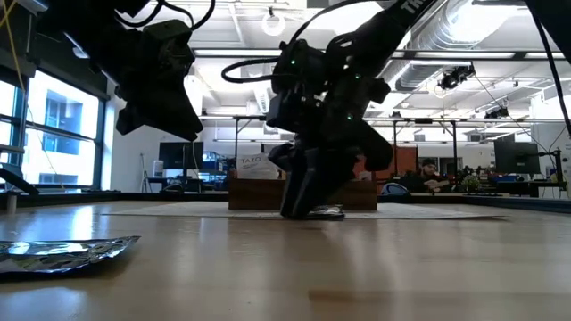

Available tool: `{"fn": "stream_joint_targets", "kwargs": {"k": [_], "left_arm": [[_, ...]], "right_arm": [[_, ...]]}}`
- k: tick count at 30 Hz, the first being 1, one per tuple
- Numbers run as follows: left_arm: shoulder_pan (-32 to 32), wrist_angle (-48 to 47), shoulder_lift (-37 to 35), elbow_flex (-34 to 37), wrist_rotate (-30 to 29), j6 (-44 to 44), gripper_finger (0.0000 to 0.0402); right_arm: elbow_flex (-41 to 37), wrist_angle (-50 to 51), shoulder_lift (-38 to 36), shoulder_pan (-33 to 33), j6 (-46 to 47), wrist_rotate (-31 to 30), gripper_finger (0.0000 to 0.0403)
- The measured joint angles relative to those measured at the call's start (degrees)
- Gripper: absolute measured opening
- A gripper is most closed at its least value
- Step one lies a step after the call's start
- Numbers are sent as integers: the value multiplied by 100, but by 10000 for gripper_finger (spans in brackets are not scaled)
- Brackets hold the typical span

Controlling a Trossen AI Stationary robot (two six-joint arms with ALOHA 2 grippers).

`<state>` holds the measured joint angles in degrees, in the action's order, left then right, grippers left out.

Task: Pick & Place Tea
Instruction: Put the violet tea bag into the right section of the wooden organizer

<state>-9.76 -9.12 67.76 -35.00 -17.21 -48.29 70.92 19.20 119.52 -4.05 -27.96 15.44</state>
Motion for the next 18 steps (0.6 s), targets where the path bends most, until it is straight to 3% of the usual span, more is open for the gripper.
{"fn": "stream_joint_targets", "kwargs": {"k": [6, 12, 18], "left_arm": [[0, -1, 0, 0, 0, 0, 94], [0, -1, 0, 0, 2, 0, 94], [0, 6, -1, 0, 8, 0, 94]], "right_arm": [[-22, -166, 12, -22, -97, -117, 10], [-55, -378, -54, -11, -57, 151, 12], [-75, -518, -359, 74, -5, -212, 7]]}}
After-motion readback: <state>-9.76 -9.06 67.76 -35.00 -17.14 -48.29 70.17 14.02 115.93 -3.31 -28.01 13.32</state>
